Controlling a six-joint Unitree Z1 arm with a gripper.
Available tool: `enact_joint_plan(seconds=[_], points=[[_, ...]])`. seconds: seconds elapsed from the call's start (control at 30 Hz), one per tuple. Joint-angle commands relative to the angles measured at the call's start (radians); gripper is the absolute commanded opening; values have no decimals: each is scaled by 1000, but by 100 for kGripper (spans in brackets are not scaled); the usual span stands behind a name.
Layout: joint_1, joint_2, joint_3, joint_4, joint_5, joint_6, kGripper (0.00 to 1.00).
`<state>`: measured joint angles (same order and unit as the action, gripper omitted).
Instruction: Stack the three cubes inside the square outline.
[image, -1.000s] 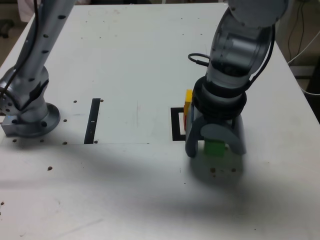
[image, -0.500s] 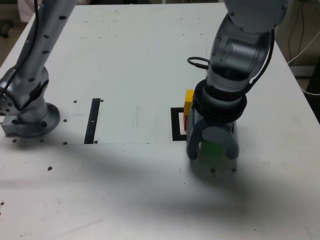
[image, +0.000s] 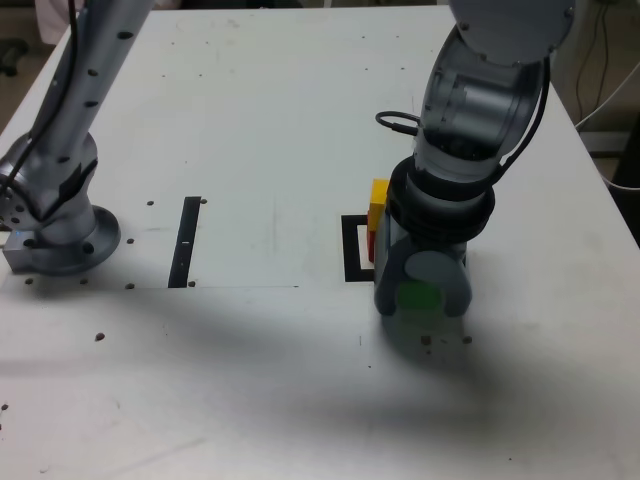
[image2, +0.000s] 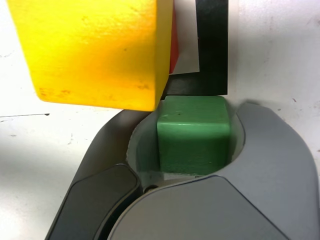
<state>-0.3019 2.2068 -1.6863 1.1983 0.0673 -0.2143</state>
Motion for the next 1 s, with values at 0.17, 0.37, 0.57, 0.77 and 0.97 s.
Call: enact_joint_plan(seconds=[0.17, 0.37, 0.57, 0.77, 0.97], points=[[1, -16, -6, 2, -2, -2, 33], [-17, -67, -17, 19, -14, -4, 33], [-40, -126, -54, 80, -15, -5, 33], [-38, -208, -64, 140, 50, 16, 33], [19, -266, -60, 221, 72, 96, 39]])
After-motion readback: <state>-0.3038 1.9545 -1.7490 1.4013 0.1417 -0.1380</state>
